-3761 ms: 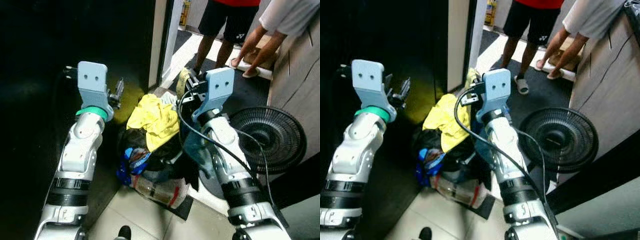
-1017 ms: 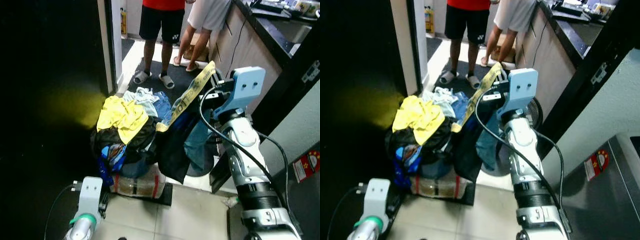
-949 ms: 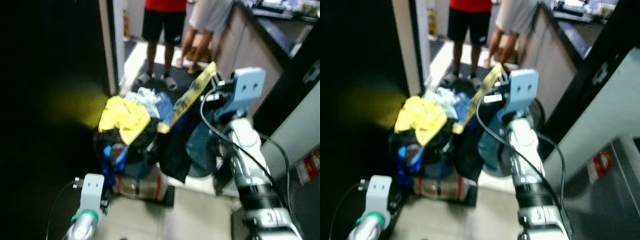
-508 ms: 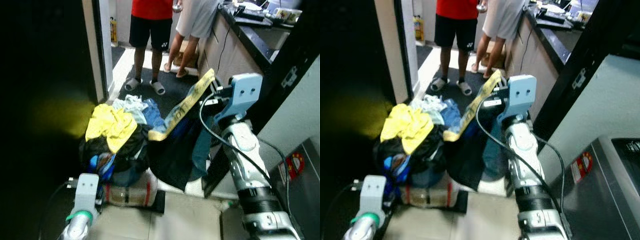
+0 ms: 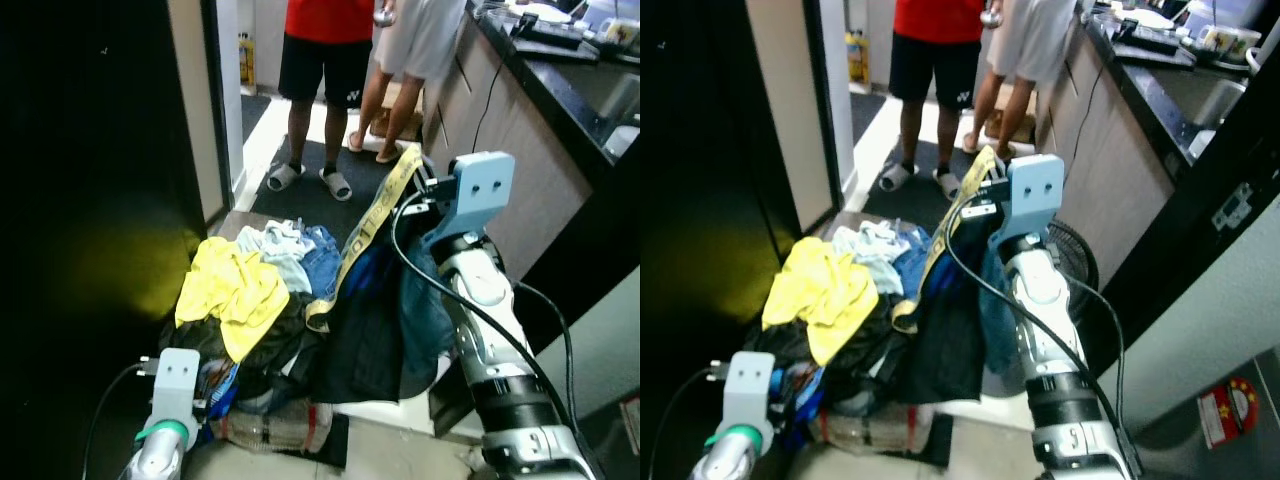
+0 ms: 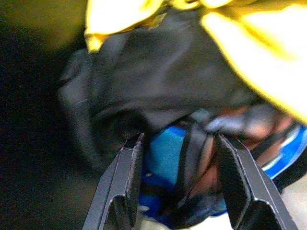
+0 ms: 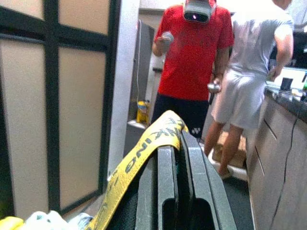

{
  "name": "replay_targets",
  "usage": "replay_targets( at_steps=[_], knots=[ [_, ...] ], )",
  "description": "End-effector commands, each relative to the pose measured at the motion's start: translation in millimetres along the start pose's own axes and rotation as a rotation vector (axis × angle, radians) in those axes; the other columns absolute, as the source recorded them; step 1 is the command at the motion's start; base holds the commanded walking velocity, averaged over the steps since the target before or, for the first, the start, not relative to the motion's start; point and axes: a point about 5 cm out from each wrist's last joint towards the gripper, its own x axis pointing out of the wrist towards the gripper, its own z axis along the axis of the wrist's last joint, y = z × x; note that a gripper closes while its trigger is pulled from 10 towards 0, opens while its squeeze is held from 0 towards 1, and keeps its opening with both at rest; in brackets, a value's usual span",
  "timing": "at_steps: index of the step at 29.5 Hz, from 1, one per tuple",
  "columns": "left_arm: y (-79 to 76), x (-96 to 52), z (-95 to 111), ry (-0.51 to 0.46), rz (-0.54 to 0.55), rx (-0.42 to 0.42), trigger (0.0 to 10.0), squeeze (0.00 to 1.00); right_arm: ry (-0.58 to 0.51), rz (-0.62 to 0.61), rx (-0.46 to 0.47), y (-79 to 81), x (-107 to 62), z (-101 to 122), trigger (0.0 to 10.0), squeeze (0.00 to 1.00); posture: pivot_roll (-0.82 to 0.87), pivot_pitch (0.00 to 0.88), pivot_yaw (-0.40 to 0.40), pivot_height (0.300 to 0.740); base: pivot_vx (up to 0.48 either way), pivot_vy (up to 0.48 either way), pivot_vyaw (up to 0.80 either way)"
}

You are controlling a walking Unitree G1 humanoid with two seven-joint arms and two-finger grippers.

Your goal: Clothes washing

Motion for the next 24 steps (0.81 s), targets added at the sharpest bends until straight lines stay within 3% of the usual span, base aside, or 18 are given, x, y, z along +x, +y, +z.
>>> replay_targets(
  at_steps=[1,5,24],
  knots=[
    [-1.1,-2.7,-7.7,0.025,-0.002,0.007,10.0,0.00,-0.011,0.001,-0.014,-0.8,-0.1,1.7,10.0,0.00,0.07,0.051,-0.029,0.740,0.000,0.000,0.49],
    [-0.3,-1.9,-7.2,0.028,0.008,0.018,10.0,0.00,-0.009,0.003,-0.018,-0.3,-0.5,0.7,10.0,0.00,0.07,0.051,-0.029,0.740,0.000,0.000,0.68],
    [-0.2,0.0,-4.5,0.013,-0.003,0.014,10.0,0.00,0.008,0.022,-0.015,4.2,-3.6,-4.0,10.0,0.00,0.07,0.056,-0.024,0.740,0.000,0.000,0.00]
  ],
)
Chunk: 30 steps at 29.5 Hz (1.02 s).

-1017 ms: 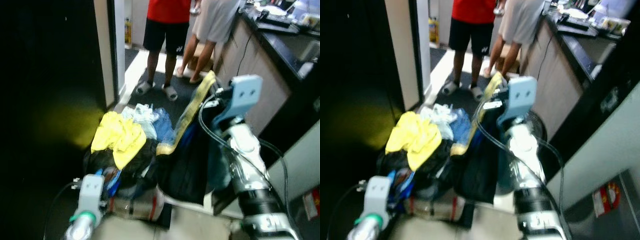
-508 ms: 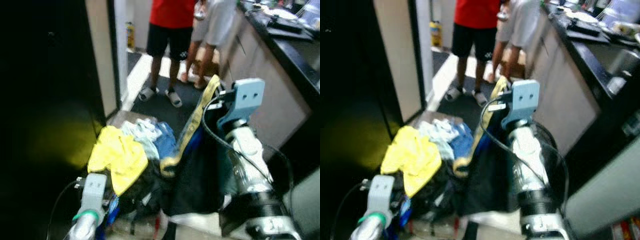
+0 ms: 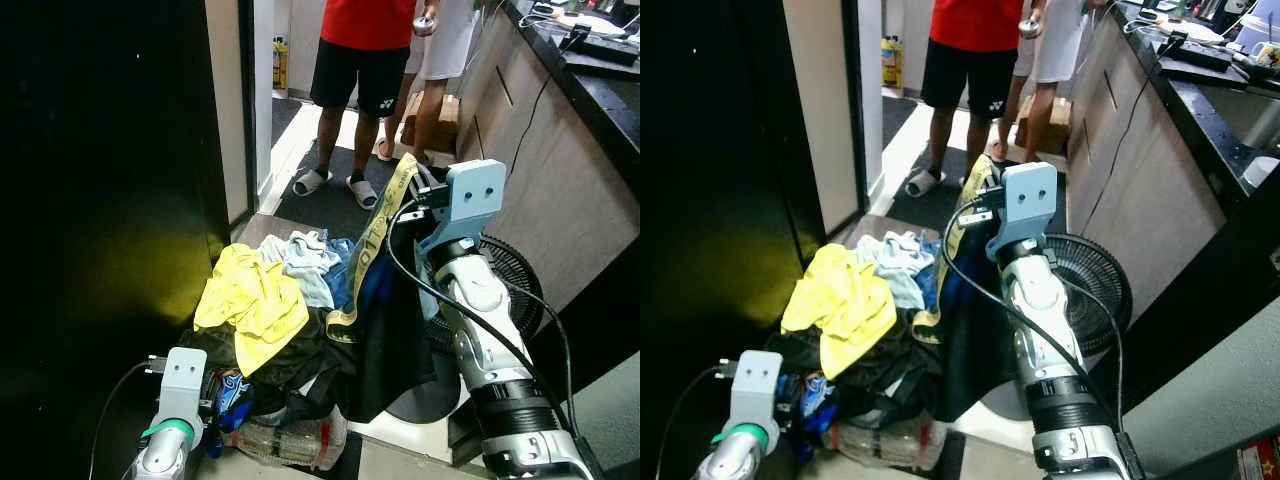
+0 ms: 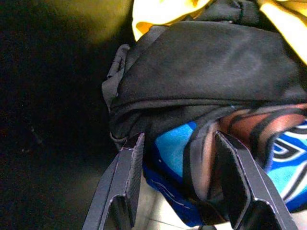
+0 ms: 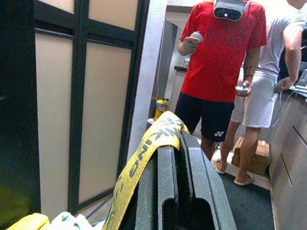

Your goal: Clothes washing

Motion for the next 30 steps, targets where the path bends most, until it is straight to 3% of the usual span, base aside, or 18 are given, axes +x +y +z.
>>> replay_targets(
  at_steps=[1,5,7,9,12,15,16,17,18,19,20,21,24,25,26,27,28,30],
  knots=[
    [-1.9,-1.8,-6,0.022,-0.010,0.001,10.0,0.00,0.008,0.007,-0.015,-0.9,-3.2,-4,10.0,0.00,0.07,0.057,-0.026,0.740,0.000,0.000,0.00],
    [-2.1,-1.3,-6,0.021,-0.009,0.000,10.0,0.00,0.030,0.028,-0.034,1.0,-4.9,-9,10.0,0.00,0.07,0.056,-0.028,0.740,0.000,0.000,0.00],
    [-1.7,-0.4,-4,0.019,-0.007,-0.002,10.0,0.00,0.090,0.072,-0.068,4.3,-7.9,-21,10.0,0.00,0.07,0.055,-0.030,0.740,0.000,0.000,0.00],
    [-1.2,1.3,-2,0.012,-0.004,-0.004,10.0,0.00,0.193,0.120,-0.159,3.8,-17.8,-44,10.0,0.00,0.07,0.056,-0.036,0.740,0.000,0.000,0.00],
    [-1.3,1.9,-1,0.008,-0.003,-0.003,10.0,0.00,0.225,0.119,-0.195,-1.5,-22.3,-51,10.0,0.00,0.08,0.055,-0.036,0.740,0.000,0.000,0.00],
    [1.1,4.0,4,-0.006,-0.001,-0.006,10.0,0.00,0.229,-0.091,-0.167,-68.4,-18.4,-40,10.0,0.00,0.07,0.058,-0.026,0.740,0.000,0.000,0.00],
    [1.1,4.0,4,-0.006,-0.001,-0.006,10.0,0.00,0.229,-0.091,-0.167,-68.4,-18.4,-40,10.0,0.00,0.07,0.058,-0.026,0.740,0.000,0.000,0.00],
    [1.7,4.7,5,-0.007,-0.006,0.000,10.0,0.00,0.217,-0.129,-0.176,-84.8,-13.7,-33,10.0,0.00,0.05,0.062,-0.018,0.740,0.000,0.000,0.00],
    [2.5,5.9,6,-0.007,-0.014,0.010,10.0,0.00,0.192,-0.136,-0.182,-91.3,-2.9,-25,10.0,0.00,0.05,0.069,-0.008,0.740,0.000,0.000,0.00],
    [2.5,5.9,6,-0.007,-0.014,0.010,10.0,0.00,0.192,-0.136,-0.182,-91.3,-2.9,-25,10.0,0.00,0.05,0.069,-0.008,0.740,0.000,0.000,0.00],
    [2.7,6.6,7,-0.008,-0.017,0.013,10.0,0.00,0.176,-0.120,-0.164,-85.3,4.4,-22,10.0,0.00,0.05,0.071,-0.007,0.740,0.000,0.000,0.00],
    [3.1,7.4,8,-0.010,-0.017,0.013,10.0,0.00,0.164,-0.073,-0.144,-68.9,13.5,-23,10.0,0.00,0.06,0.078,-0.006,0.740,0.000,0.000,0.00],
    [3.4,8.0,9,-0.011,-0.017,0.012,10.0,0.00,0.157,-0.040,-0.133,-57.1,19.2,-23,10.0,0.00,0.06,0.078,-0.006,0.740,0.000,0.000,0.00],
    [4.2,8.0,11,-0.018,-0.013,0.010,10.0,0.00,0.161,0.024,-0.104,-32.7,25.5,-28,10.0,0.00,0.09,0.098,-0.019,0.740,0.000,0.000,0.00],
    [4.2,8.0,11,-0.018,-0.013,0.010,10.0,0.00,0.161,0.024,-0.104,-32.7,25.5,-28,10.0,0.00,0.09,0.098,-0.019,0.740,0.000,0.000,0.00],
    [5.8,7.1,12,-0.026,-0.004,0.009,10.0,0.00,0.172,0.090,-0.074,-6.8,29.7,-33,10.0,0.00,0.12,0.108,-0.032,0.740,0.000,0.000,0.00],
    [5.8,7.1,12,-0.026,-0.004,0.009,10.0,0.00,0.172,0.090,-0.074,-6.8,29.7,-33,10.0,0.00,0.12,0.108,-0.032,0.740,0.000,0.000,0.00],
    [11.6,2.5,11,-0.040,0.024,-0.003,10.0,0.00,0.187,0.202,-0.002,38.5,35.4,-36,10.0,0.00,0.15,0.126,-0.052,0.740,0.000,0.000,0.00]
  ],
)
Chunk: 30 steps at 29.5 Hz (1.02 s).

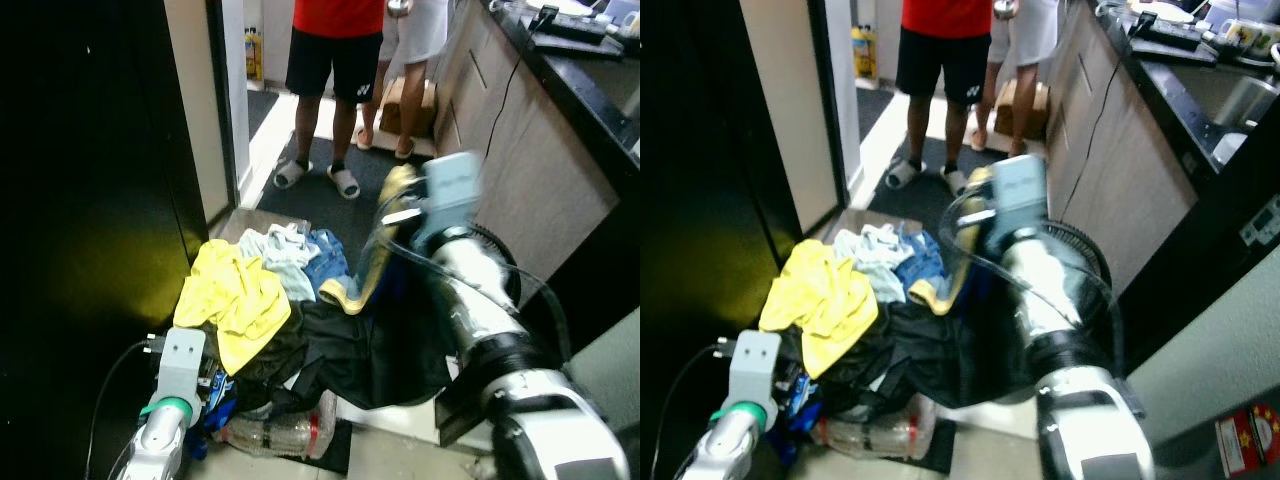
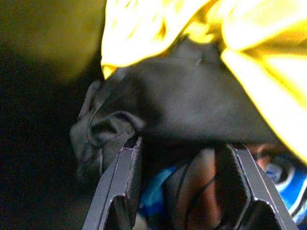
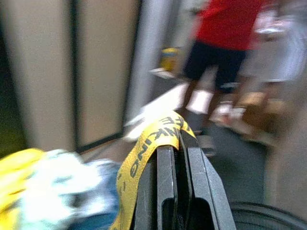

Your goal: Clothes washing

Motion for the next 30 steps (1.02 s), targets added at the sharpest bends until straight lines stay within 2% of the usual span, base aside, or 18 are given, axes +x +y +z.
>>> replay_targets(
  at_steps=[1,2,3,4,5,8,9,10,11,13,15,20,21,24,27,28,29,30],
  knots=[
    [3.9,-5.2,-8,0.027,0.021,-0.011,10.0,0.00,-0.021,0.046,0.004,12.1,6.6,6,10.0,0.00,0.15,0.126,-0.052,0.740,0.000,0.000,0.00],
    [3.9,-5.2,-8,0.027,0.021,-0.011,10.0,0.00,-0.021,0.046,0.004,12.1,6.6,6,10.0,0.00,0.15,0.126,-0.052,0.740,0.000,0.000,0.00],
    [7.9,-9.5,-10,0.025,0.041,-0.018,10.0,0.00,-0.029,0.094,0.034,28.8,11.8,10,10.0,0.00,0.17,0.139,-0.067,0.740,0.000,0.000,0.00],
    [7.9,-9.5,-10,0.025,0.041,-0.018,10.0,0.00,-0.029,0.094,0.034,28.8,11.8,10,10.0,0.00,0.17,0.139,-0.067,0.740,0.000,0.000,0.00],
    [11.7,-15.3,-14,0.028,0.062,-0.023,10.0,0.00,-0.050,0.132,0.068,41.7,17.5,18,10.0,0.00,0.20,0.154,-0.089,0.740,0.000,0.000,0.00],
    [11.7,-15.3,-14,0.028,0.062,-0.023,10.0,0.00,-0.050,0.132,0.068,41.7,17.5,18,10.0,0.00,0.20,0.154,-0.089,0.740,0.000,0.000,0.00],
    [15.4,-21.5,-20,0.034,0.083,-0.029,10.0,0.00,-0.087,0.158,0.113,50.5,24.2,30,10.0,0.00,0.21,0.157,-0.099,0.740,0.000,0.000,0.00],
    [17.5,-28.9,-27,0.048,0.102,-0.033,10.0,0.00,-0.203,0.144,0.170,49.8,34.1,61,10.0,0.00,0.22,0.172,-0.117,0.740,0.000,0.000,0.00],
    [17.5,-28.9,-27,0.048,0.102,-0.033,10.0,0.00,-0.203,0.144,0.170,49.8,34.1,61,10.0,0.00,0.22,0.172,-0.117,0.740,0.000,0.000,0.00],
    [17.8,-36.5,-34,0.064,0.117,-0.037,10.0,0.00,-0.372,0.114,0.236,44.6,42.4,105,10.0,0.00,0.21,0.176,-0.117,0.740,0.000,0.000,0.00],
    [15.5,-38.2,-35,0.069,0.113,-0.038,10.0,0.00,-0.465,0.097,0.246,40.7,43.2,127,10.0,0.00,0.20,0.180,-0.113,0.740,0.000,0.000,0.00],
    [13.1,-38.2,-34,0.074,0.106,-0.038,10.0,0.00,-0.522,0.090,0.249,37.9,43.0,139,10.0,0.00,0.19,0.183,-0.108,0.740,0.000,0.000,0.00],
    [10.9,-36.6,-33,0.074,0.096,-0.037,10.0,0.00,-0.523,0.098,0.224,37.4,43.6,141,10.0,0.00,0.18,0.186,-0.103,0.740,0.000,0.000,0.00],
    [7.9,-34.4,-30,0.074,0.080,-0.034,10.0,0.00,-0.441,0.135,0.196,41.9,44.4,122,10.0,0.00,0.17,0.190,-0.100,0.740,0.000,0.000,0.00],
    [8.1,-35.8,-28,0.071,0.078,-0.031,10.0,0.00,-0.176,0.239,0.117,64.0,32.9,52,10.0,0.00,0.18,0.205,-0.097,0.740,0.000,0.000,0.00],
    [8.1,-35.8,-28,0.071,0.078,-0.031,10.0,0.00,-0.176,0.239,0.117,64.0,32.9,52,10.0,0.00,0.18,0.205,-0.097,0.740,0.000,0.000,0.00],
    [9.9,-37.2,-28,0.073,0.081,-0.028,10.0,0.00,-0.052,0.270,0.091,73.6,21.5,19,10.0,0.00,0.18,0.209,-0.095,0.740,0.000,0.000,0.00],
    [11.3,-38.2,-29,0.076,0.083,-0.025,10.0,0.00,0.022,0.287,0.078,79.3,13.0,-1,10.0,0.00,0.18,0.210,-0.094,0.740,0.000,0.000,0.00]
  ],
)
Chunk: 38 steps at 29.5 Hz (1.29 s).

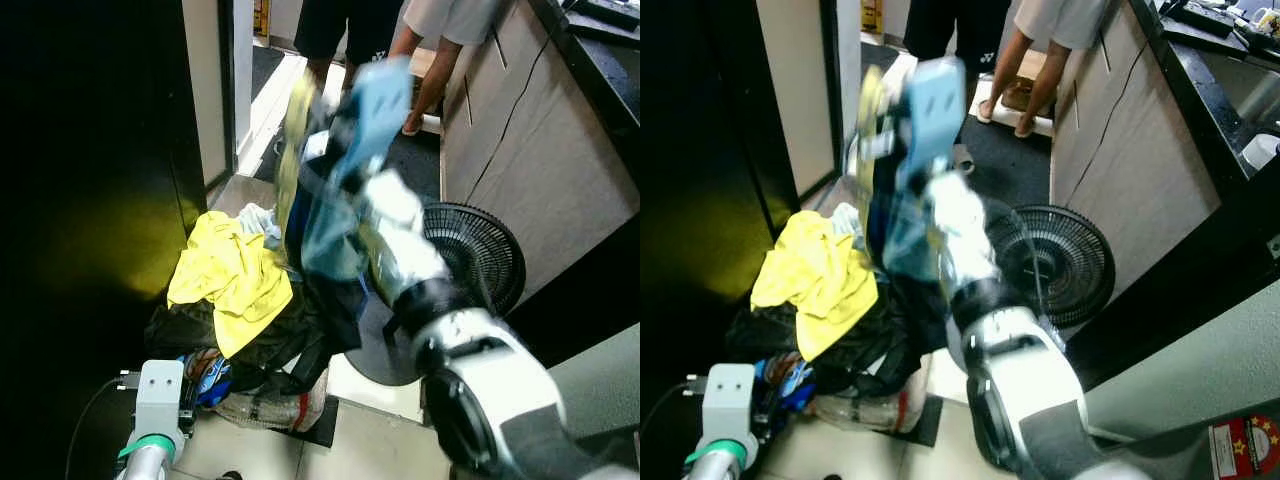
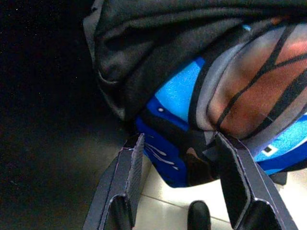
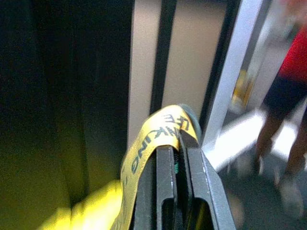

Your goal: Clothes washing

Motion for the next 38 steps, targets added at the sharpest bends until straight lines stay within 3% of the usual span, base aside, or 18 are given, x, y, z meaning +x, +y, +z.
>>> replay_targets(
  at_steps=[1,5,10,11,17,18,19,20,27,28,29,33,35,36,37,38],
  knots=[
    [0.7,-6.9,-11,0.046,-0.009,0.013,10.0,0.00,0.195,0.041,0.001,13.7,-20.3,-45,10.0,0.00,0.18,0.210,-0.094,0.740,0.000,0.000,0.00],
    [4.9,-9.8,-13,0.054,-0.004,0.019,10.0,0.00,0.290,0.015,-0.005,20.1,-37.2,-71,10.0,0.00,0.19,0.223,-0.084,0.740,0.000,0.000,0.00],
    [7.8,-11.8,-13,0.057,-0.006,0.027,10.0,0.00,0.315,-0.046,0.013,15.5,-39.7,-75,10.0,0.02,0.20,0.228,-0.078,0.740,0.000,0.000,0.00],
    [8.2,-12.2,-13,0.059,-0.007,0.029,10.0,0.00,0.297,-0.029,0.007,17.0,-37.5,-72,10.0,1.00,0.20,0.227,-0.077,0.740,0.000,0.000,0.00],
    [7.7,-12.9,-13,0.063,-0.011,0.033,10.0,0.00,0.203,0.007,0.013,19.5,-29.6,-57,10.0,1.00,0.19,0.224,-0.078,0.740,0.000,0.000,0.00],
    [5.8,-11.7,-12,0.063,-0.013,0.030,10.0,0.00,0.106,-0.031,0.012,8.4,-26.5,-41,10.0,1.00,0.18,0.214,-0.081,0.740,0.000,0.000,0.00],
    [5.1,-11.3,-12,0.063,-0.014,0.029,10.0,0.00,0.076,-0.050,0.009,3.6,-26.2,-35,10.0,1.00,0.18,0.214,-0.080,0.740,0.000,0.000,0.00],
    [5.1,-11.3,-12,0.063,-0.014,0.029,10.0,0.00,0.076,-0.050,0.009,3.6,-26.2,-35,10.0,1.00,0.18,0.214,-0.080,0.740,0.000,0.000,0.00],
    [-0.6,-7.7,-9,0.062,-0.033,0.026,10.0,0.00,-0.067,-0.207,-0.116,-45.4,-37.9,0,10.0,1.00,0.16,0.211,-0.070,0.740,0.000,0.000,0.00],
    [-0.7,-7.1,-8,0.061,-0.036,0.027,10.0,0.00,-0.076,-0.247,-0.148,-57.9,-41.6,6,10.0,0.34,0.15,0.214,-0.065,0.740,0.000,0.000,0.00],
    [-0.6,-6.8,-8,0.061,-0.039,0.028,10.0,0.00,-0.075,-0.286,-0.170,-69.7,-45.3,9,10.0,0.00,0.15,0.215,-0.062,0.740,0.000,0.000,0.00],
    [0.0,-6.2,-7,0.062,-0.047,0.036,10.0,0.00,-0.024,-0.346,-0.188,-88.3,-52.3,4,10.0,0.00,0.15,0.219,-0.055,0.740,0.000,0.000,0.00],
    [0.2,-5.6,-7,0.063,-0.052,0.041,10.0,0.00,0.165,-0.329,-0.172,-88.5,-56.4,-24,10.0,0.00,0.15,0.220,-0.049,0.740,0.000,0.000,0.00],
    [0.2,-5.6,-7,0.063,-0.052,0.041,10.0,0.00,0.165,-0.329,-0.172,-88.5,-56.4,-24,10.0,0.00,0.15,0.220,-0.049,0.740,0.000,0.000,0.00],
    [0.2,-5.1,-7,0.062,-0.054,0.042,10.0,0.00,0.282,-0.351,-0.127,-88.5,-61.2,-41,10.0,0.00,0.15,0.219,-0.048,0.740,0.000,0.000,0.00],
    [0.2,-5.1,-7,0.062,-0.054,0.042,10.0,0.00,0.282,-0.351,-0.127,-88.5,-61.2,-41,10.0,0.00,0.15,0.219,-0.048,0.740,0.000,0.000,0.00]
  ],
)
